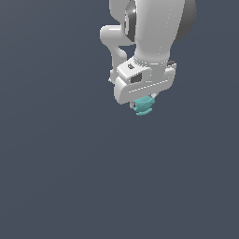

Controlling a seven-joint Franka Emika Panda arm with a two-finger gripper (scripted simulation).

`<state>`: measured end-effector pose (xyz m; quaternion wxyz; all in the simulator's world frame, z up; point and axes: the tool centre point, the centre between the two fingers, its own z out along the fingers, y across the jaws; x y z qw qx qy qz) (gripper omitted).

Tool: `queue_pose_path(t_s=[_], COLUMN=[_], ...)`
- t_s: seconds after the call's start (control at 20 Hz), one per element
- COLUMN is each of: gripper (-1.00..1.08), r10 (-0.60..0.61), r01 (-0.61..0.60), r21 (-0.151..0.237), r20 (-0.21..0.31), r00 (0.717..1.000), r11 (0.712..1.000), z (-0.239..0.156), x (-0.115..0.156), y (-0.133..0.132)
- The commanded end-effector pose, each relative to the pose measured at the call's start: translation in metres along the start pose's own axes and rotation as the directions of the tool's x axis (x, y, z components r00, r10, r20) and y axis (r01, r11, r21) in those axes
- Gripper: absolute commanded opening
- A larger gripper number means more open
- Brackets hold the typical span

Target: Pick up the object and move it to a goal position.

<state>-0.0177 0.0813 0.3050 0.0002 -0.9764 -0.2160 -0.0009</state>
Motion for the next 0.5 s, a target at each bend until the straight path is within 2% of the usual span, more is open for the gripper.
queue_pose_path(t_s=[0.0, 0.45], gripper=[-1.00, -1.00], r10=[0.000, 0.001], r01=[0.000, -0.001], r21=[0.001, 0.000], r20=[0.001, 0.002], r00=[1.000, 1.000], r11=[1.000, 1.000], z=[-0.014, -0.030], x=[-0.002, -0.003], y=[0.001, 0.004])
